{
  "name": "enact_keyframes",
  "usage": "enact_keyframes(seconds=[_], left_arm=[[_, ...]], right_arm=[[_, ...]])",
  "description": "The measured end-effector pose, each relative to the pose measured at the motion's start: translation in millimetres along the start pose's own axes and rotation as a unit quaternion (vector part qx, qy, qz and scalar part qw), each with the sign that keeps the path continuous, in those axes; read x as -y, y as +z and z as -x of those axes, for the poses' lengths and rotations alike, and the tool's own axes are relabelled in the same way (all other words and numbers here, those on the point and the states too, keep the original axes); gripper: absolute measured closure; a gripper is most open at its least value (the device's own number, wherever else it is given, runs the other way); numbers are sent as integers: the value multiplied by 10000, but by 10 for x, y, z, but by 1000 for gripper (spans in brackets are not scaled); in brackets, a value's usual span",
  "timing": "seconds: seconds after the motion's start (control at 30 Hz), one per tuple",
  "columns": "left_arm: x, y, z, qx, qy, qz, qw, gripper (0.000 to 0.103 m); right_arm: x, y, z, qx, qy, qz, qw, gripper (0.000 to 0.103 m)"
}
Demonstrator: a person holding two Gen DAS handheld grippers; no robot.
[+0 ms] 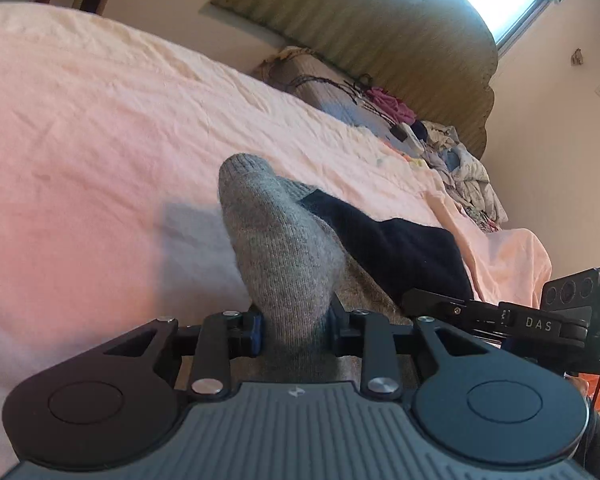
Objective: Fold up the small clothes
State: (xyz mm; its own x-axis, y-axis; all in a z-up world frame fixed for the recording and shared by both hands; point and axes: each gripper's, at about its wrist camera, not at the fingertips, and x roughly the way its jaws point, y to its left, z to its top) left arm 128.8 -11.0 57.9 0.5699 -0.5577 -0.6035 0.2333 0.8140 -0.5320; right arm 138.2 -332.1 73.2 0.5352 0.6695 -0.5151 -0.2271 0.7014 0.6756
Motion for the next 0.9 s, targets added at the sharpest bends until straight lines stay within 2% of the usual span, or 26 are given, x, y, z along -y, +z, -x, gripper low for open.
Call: enact_keyframes(seconds=[0.07, 0.13, 0.2, 0.23, 0.27, 0.37, 0.43, 0.47, 0.5, 0.53, 0.57, 0.6, 0.67, 0.73, 0.8, 0.87, 0.9], left_arm=[[-105, 195, 73, 162, 275, -68, 9995, 74], [-238, 327, 39, 73, 442, -291, 9986, 67], [-442, 334, -3, -137, 871, -83, 9961, 62], [-537, 280, 35, -194, 942, 82, 9953, 62], [-607, 196, 113, -233, 791, 164, 9965, 60], [-683, -173, 317, -386, 333, 221, 9985, 42], [-696, -463, 343, -663, 57, 350, 9972, 40], [-677, -592, 353, -648, 13, 334, 9973, 40], [-634, -692, 394, -450, 21, 272, 9986, 41], [-598, -759, 400, -457, -60, 228, 9987, 41], [-550, -798, 415, -448, -36, 163, 9989, 52], [-520, -817, 411, -570, 45, 146, 9983, 83], [-526, -809, 455, -651, 105, 178, 9977, 87], [-517, -769, 559, -625, 238, -3, 9978, 88], [-545, -799, 608, -693, 404, -208, 9966, 88], [-545, -870, 634, -599, 629, -526, 9948, 81], [-497, -900, 694, -485, 732, -686, 9938, 78]], right_arm=[[-122, 92, -116, 72, 215, -43, 9997, 74], [-151, 192, -281, 129, 307, -252, 9991, 74], [-64, 248, -505, 123, 155, -665, 9976, 55], [-10, 235, -578, 103, -8, -803, 9967, 46], [23, 197, -609, 68, -159, -919, 9956, 35], [37, -29, -513, -83, -77, -882, 9960, 34], [26, -211, -361, -205, -188, -672, 9973, 34], [39, -310, -291, -291, -227, -624, 9974, 34], [49, -415, -234, -393, -266, -603, 9971, 34], [51, -513, -199, -464, -299, -631, 9965, 35], [40, -601, -182, -521, -263, -629, 9963, 41], [5, -698, -170, -587, -186, -550, 9966, 58], [-87, -822, -217, -773, -235, -325, 9962, 81], [-255, -901, -180, -725, -291, 33, 9969, 81], [-347, -941, -96, -655, -152, 158, 9976, 82], [-374, -1047, -139, -758, -445, 410, 9953, 81], [-352, -1097, -129, -657, -432, 486, 9957, 82]])
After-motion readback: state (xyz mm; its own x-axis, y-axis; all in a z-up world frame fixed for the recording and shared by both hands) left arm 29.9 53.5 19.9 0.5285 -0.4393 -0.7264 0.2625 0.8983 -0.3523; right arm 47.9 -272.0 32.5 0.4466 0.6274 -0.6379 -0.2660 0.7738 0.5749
